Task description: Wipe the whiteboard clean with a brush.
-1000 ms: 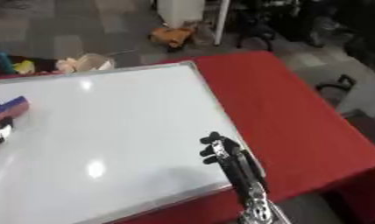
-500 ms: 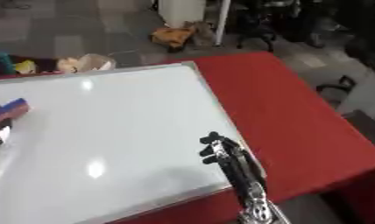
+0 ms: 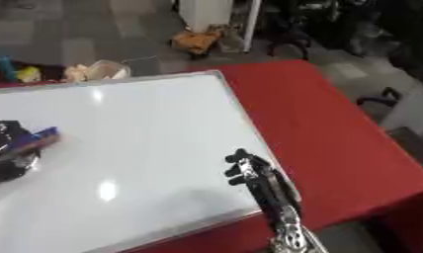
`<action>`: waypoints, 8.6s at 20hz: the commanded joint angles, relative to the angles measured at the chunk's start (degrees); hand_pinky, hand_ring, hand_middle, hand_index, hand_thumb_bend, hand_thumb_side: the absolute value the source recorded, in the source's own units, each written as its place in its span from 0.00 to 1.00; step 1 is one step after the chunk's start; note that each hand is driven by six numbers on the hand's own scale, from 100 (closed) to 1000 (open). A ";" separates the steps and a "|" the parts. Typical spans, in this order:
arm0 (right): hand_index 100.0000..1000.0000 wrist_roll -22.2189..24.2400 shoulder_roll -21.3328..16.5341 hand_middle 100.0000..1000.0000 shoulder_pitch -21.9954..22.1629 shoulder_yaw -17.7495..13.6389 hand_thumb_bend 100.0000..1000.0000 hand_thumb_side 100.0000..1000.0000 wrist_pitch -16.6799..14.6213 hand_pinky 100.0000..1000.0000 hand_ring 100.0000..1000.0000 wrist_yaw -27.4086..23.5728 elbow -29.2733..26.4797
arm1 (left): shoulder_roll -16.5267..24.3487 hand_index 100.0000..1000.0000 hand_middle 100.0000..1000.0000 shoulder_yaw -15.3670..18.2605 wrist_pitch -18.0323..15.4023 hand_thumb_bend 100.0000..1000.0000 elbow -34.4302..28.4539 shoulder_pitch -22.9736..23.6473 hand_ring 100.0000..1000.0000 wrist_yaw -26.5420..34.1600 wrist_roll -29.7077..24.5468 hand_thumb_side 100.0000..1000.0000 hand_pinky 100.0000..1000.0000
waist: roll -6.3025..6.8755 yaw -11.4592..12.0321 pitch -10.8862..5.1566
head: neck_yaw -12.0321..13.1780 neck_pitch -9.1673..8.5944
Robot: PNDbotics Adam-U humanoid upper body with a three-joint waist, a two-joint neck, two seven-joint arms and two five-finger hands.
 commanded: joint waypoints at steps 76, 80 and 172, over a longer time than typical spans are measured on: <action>0.65 0.40 -0.26 0.43 0.05 -0.09 0.00 0.86 -0.05 0.56 0.60 -0.14 -0.97 | -5.50 0.74 0.60 -4.55 1.04 0.04 2.22 -1.68 0.60 0.19 -4.65 0.78 0.55 | -0.06 -1.27 -0.65 | -0.04 -0.04; 0.65 0.31 -0.36 0.42 0.05 -0.16 0.00 0.86 -0.10 0.56 0.60 -0.20 -0.94 | -4.37 0.73 0.60 -3.70 2.73 0.05 2.30 -1.36 0.61 -0.20 -4.98 0.77 0.55 | 0.09 -1.25 -0.76 | -0.18 -0.14; 0.65 -0.67 -0.89 0.42 0.40 -0.95 0.00 0.86 -0.38 0.56 0.60 -0.14 -0.12 | 7.36 0.90 0.48 5.91 19.62 0.27 -50.00 20.96 0.46 55.02 -22.81 0.78 0.50 | 1.25 1.02 -1.88 | 2.84 -0.93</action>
